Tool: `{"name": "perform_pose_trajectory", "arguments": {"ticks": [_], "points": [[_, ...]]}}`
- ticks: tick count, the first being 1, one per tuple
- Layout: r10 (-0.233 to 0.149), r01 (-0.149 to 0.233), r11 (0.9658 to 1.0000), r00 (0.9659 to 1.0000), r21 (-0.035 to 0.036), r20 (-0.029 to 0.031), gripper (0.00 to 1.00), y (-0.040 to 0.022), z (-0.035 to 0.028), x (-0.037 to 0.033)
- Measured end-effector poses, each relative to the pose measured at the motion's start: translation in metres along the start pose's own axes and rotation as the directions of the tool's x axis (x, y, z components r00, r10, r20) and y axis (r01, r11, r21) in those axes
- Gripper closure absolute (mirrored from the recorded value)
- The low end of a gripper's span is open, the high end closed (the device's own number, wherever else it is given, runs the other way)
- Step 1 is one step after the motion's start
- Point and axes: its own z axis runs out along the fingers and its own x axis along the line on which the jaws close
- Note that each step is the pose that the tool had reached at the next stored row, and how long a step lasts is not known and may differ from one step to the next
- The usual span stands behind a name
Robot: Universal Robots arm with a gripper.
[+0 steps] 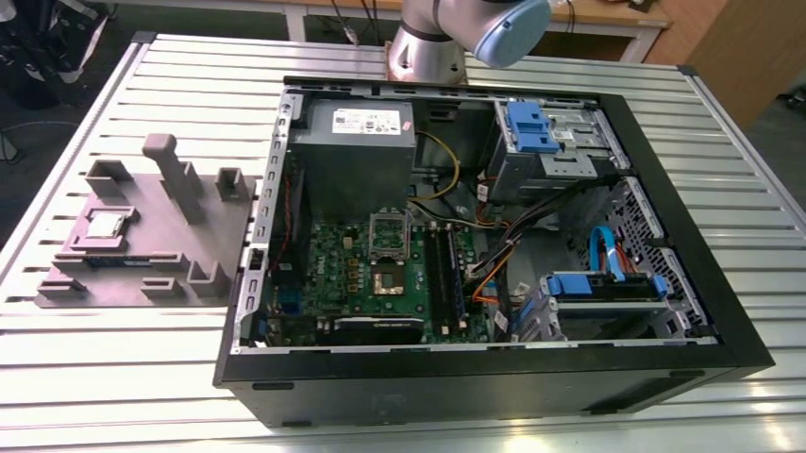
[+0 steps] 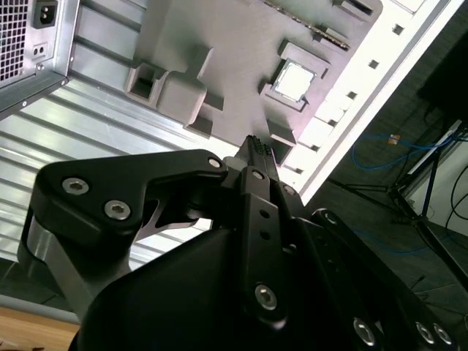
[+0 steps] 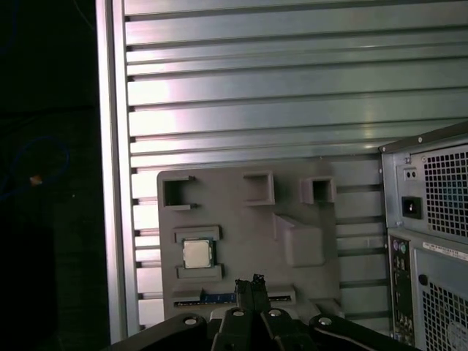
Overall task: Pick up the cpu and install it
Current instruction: 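Reach for the cpu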
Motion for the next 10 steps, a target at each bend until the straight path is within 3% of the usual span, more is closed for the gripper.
{"name": "perform_pose_trajectory", "arguments": {"ticks": [3,10], "points": [[0.000,0.000,1.0000,1.0000,0.0001,-0.0001,0.90,-0.0006,0.0000,0.0075],[0.000,0.000,1.0000,1.0000,0.0001,0.0000,0.90,-0.0013,0.0002,0.0156]]}}
